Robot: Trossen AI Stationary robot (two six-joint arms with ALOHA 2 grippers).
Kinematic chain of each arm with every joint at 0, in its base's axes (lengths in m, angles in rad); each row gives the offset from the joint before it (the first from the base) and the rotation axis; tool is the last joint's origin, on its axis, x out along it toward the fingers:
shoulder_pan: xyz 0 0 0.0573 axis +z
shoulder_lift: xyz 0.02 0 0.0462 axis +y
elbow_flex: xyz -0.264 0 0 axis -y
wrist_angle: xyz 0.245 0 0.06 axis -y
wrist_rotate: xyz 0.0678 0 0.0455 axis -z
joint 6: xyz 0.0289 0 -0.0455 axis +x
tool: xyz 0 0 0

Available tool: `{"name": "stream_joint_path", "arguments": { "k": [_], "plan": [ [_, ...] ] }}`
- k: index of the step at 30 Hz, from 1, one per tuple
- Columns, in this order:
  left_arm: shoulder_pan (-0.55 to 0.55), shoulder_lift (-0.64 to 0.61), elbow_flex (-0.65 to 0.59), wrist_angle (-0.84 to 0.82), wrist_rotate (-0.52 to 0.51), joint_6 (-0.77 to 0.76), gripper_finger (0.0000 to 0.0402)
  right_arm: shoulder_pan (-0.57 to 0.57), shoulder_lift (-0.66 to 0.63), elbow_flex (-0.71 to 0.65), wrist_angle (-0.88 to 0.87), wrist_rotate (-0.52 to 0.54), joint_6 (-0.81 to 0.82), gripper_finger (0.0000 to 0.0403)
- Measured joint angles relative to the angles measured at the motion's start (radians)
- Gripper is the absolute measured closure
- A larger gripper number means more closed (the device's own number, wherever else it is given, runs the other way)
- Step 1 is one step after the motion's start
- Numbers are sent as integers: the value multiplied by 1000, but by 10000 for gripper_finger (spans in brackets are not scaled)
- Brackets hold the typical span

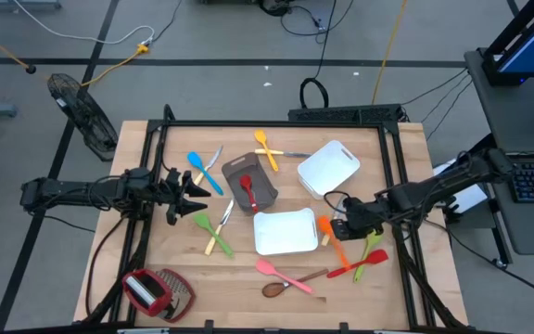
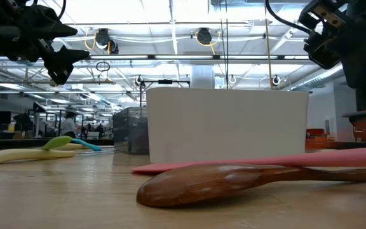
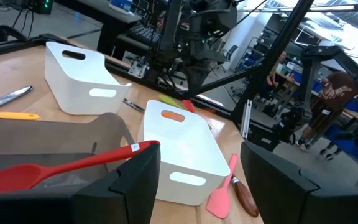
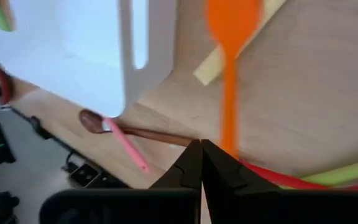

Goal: Pick & Place Kitchen Items
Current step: Put the orange spatula into the top white bin

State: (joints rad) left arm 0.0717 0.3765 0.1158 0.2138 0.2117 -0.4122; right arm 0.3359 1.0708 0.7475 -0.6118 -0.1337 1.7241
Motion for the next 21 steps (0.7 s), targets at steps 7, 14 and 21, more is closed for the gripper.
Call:
{"name": "stream_joint_path", "arguments": {
  "k": [7, 14, 21],
  "plan": [
    [0, 1, 0, 3, 0, 0, 174, 0, 30, -7, 1, 0, -26, 401],
    [0, 1, 0, 0, 0, -2, 174, 0, 29, -8, 10, -2, -68, 401],
    [0, 1, 0, 0, 0, -5, 174, 0, 29, -8, 9, 0, -95, 335]
  ]
}}
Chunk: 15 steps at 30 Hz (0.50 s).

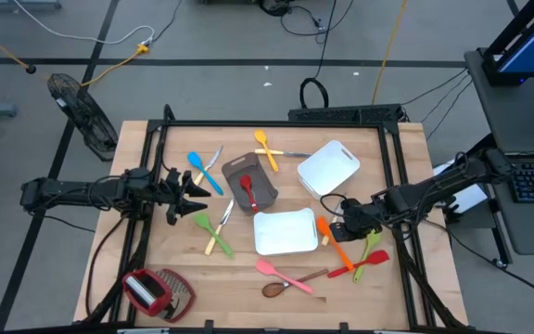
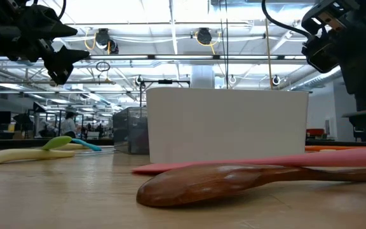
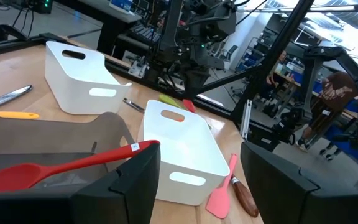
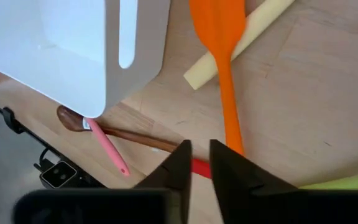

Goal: Pick & Place Kitchen Items
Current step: Put the orange spatula into the top white bin

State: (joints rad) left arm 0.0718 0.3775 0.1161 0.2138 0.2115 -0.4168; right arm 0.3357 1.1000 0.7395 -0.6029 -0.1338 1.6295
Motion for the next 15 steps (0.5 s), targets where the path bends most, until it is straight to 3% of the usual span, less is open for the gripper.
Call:
{"name": "stream_joint_path", "arguments": {
  "k": [8, 15],
  "plan": [
    [0, 0, 0, -1, 0, 15, 174, 0, 38, 0, 4, 28, -29, 212],
    [0, 0, 0, -1, 0, 20, 174, 0, 126, 0, 19, 29, -109, 170]
  ]
}}
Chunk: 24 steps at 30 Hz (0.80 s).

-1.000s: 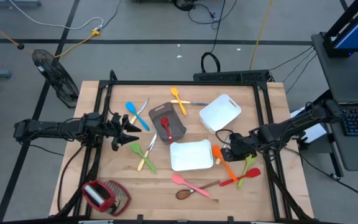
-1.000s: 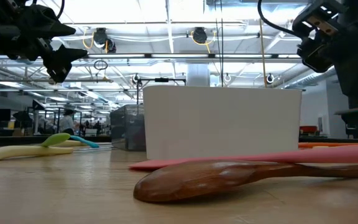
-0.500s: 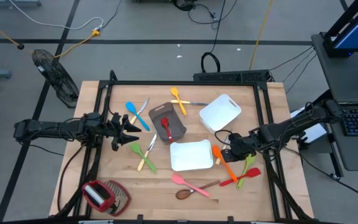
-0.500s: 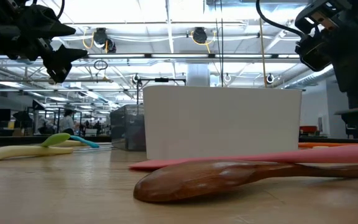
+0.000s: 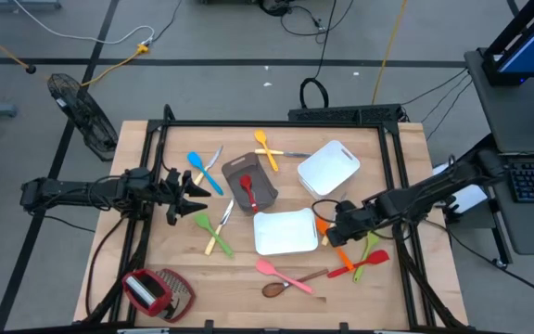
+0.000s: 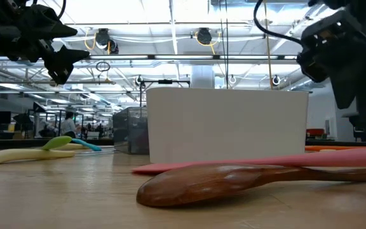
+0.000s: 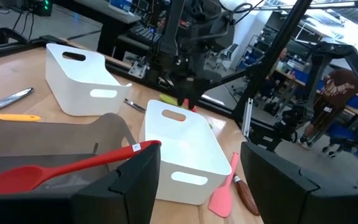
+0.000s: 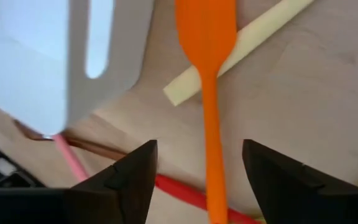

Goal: Pick & Place Kitchen Items
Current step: Put the orange spatula into the top white bin

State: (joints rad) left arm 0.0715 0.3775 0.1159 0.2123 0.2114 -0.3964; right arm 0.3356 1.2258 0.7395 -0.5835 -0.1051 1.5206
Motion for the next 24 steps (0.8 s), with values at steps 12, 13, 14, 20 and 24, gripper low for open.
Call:
{"name": "stream_joint_path", "arguments": {
  "k": [12, 13, 14, 20, 24],
  "plan": [
    [0, 0, 0, -5, 0, 2, 174, 3, 138, 0, 44, -72, -77, 179],
    [0, 0, 0, -7, 0, 2, 174, 7, 149, 0, 46, -83, -78, 179],
    [0, 0, 0, -7, 0, 1, 174, 12, 162, 0, 49, -87, -78, 179],
    [0, 0, 0, -8, 0, 2, 174, 51, 223, 0, 57, -86, -70, 183],
    [0, 0, 0, -8, 0, 1, 174, 61, 258, 3, 57, -81, -68, 184]
  ]
}}
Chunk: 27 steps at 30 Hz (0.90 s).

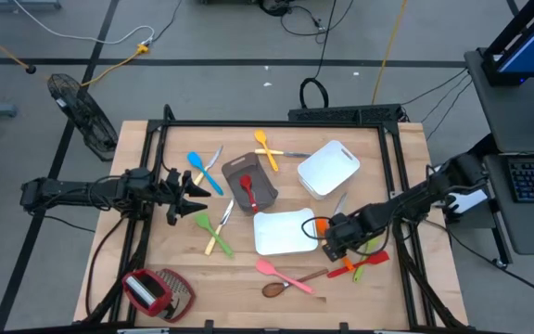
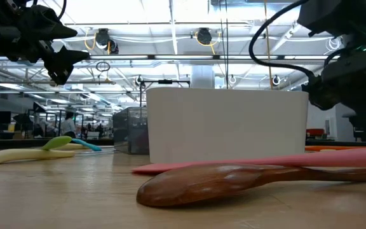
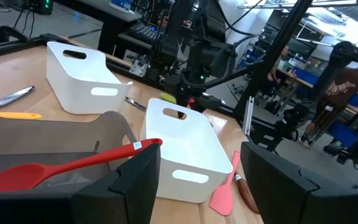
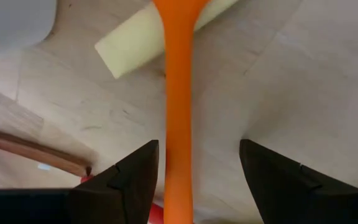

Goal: Pick & Place Kitchen Items
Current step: Put the orange spatula into the top white bin

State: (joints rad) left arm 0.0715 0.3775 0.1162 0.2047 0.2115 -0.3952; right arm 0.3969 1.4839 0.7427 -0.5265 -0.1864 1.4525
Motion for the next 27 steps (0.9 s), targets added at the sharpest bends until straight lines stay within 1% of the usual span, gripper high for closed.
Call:
{"name": "stream_joint_path", "arguments": {
  "k": [3, 6, 9, 16, 20, 27],
  "plan": [
    [0, 0, 0, 0, 0, -1, 174, 0, 17, 1, -3, 0, 10, 191],
    [0, 0, 0, 0, 0, -6, 174, -1, 24, -1, -9, 1, 26, 215],
    [0, 0, 0, 0, 0, -6, 174, -1, 24, -1, -18, 1, 28, 255],
    [0, 0, 0, 0, 0, -6, 174, -1, 3, -6, -21, 0, 61, 367],
    [0, 0, 0, 1, 0, -6, 174, -3, -45, -9, 12, 5, 76, 372],
    [0, 0, 0, 1, 0, -6, 174, -4, -149, -7, 6, 6, 143, 372]
  ]
}}
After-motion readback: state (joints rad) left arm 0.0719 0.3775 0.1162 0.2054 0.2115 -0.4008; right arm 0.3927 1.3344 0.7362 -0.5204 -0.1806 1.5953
